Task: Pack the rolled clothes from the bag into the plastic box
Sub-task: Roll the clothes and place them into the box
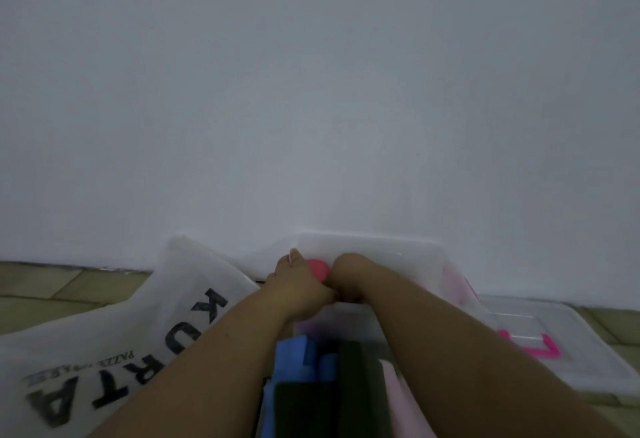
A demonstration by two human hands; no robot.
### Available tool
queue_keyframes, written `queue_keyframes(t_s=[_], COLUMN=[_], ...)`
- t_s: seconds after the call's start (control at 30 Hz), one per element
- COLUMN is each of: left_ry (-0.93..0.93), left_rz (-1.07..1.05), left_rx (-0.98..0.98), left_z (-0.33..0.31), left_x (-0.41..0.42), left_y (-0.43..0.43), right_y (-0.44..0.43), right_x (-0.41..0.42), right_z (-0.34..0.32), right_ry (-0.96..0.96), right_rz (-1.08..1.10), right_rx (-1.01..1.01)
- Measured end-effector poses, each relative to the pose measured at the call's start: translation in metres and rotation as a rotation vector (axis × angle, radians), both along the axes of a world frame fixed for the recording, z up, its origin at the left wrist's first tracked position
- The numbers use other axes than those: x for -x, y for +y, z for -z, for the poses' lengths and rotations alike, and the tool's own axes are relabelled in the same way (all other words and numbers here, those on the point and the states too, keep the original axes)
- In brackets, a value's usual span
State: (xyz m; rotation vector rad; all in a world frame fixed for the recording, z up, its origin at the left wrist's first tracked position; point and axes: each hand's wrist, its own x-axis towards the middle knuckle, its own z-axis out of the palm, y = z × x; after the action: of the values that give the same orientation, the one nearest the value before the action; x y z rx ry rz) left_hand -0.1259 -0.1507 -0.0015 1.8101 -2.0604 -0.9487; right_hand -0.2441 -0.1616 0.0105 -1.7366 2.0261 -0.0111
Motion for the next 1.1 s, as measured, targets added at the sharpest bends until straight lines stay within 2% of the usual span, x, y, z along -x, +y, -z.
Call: queue_keyframes(t_s=[0.07,0.17,0.23,0.3,0.4,0.47,0.5,0.57,0.63,0.7,0.77,0.83,0.9,0.97,1.0,1.07,1.1], left_ry=[0.034,0.169,0.269,0.229,0.076,-0.217,-0.378,-0.567,-0.679,-0.705,-0.656,-0.594,-0.558,-0.517,-0.489,-0.331,-0.143], left_rz=[-0.040,-0.063,-0.065,-0.024,0.074,0.121,0.149,0.180,0.179,0.134,0.150,0.160,0.167,0.187,0.195,0.166,0.071], left_rx=[0.062,0.193,0.312,0.400,0.248,0.169,0.143,0.043,0.025,0.056,0.017,-0.077,-0.112,-0.103,-0.104,-0.083,-0.035], left_z=[-0.001,-0.006,-0.005,0.009,0.050,0.079,0.093,0.111,0.114,0.107,0.099,0.090,0.085,0.085,0.087,0.082,0.078], left_x=[0.002,-0.008,-0.030,-0.061,-0.095,-0.099,-0.098,-0.092,-0.086,-0.084,-0.083,-0.087,-0.091,-0.097,-0.100,-0.108,-0.111], left_y=[0.005,0.026,0.045,0.072,0.115,0.143,0.157,0.186,0.213,0.227,0.229,0.227,0.226,0.228,0.229,0.232,0.232], right_y=[0.013,0.058,0.099,0.143,0.190,0.202,0.203,0.194,0.186,0.181,0.181,0.190,0.207,0.232,0.245,0.270,0.282], right_x=[0.006,0.026,0.043,0.057,0.053,0.032,0.018,-0.006,-0.026,-0.034,-0.033,-0.029,-0.022,-0.016,-0.013,-0.015,-0.018], right_z=[-0.013,-0.034,-0.034,-0.019,0.016,0.033,0.038,0.045,0.048,0.048,0.042,0.028,0.019,0.024,0.032,0.051,0.061], right_ry=[-0.014,-0.303,-0.382,-0.355,-0.303,-0.314,-0.280,-0.123,-0.065,-0.021,0.005,-0.106,-0.389,-0.718,-0.788,-0.741,-0.655], right_rz=[0.010,0.171,0.208,0.237,0.257,0.270,0.271,0.159,0.108,0.166,0.224,0.214,0.262,0.416,0.464,0.496,0.463], right_rx=[0.157,0.487,0.559,0.534,0.299,0.165,0.158,0.241,0.299,0.291,0.234,0.161,0.145,0.140,0.124,0.061,0.072])
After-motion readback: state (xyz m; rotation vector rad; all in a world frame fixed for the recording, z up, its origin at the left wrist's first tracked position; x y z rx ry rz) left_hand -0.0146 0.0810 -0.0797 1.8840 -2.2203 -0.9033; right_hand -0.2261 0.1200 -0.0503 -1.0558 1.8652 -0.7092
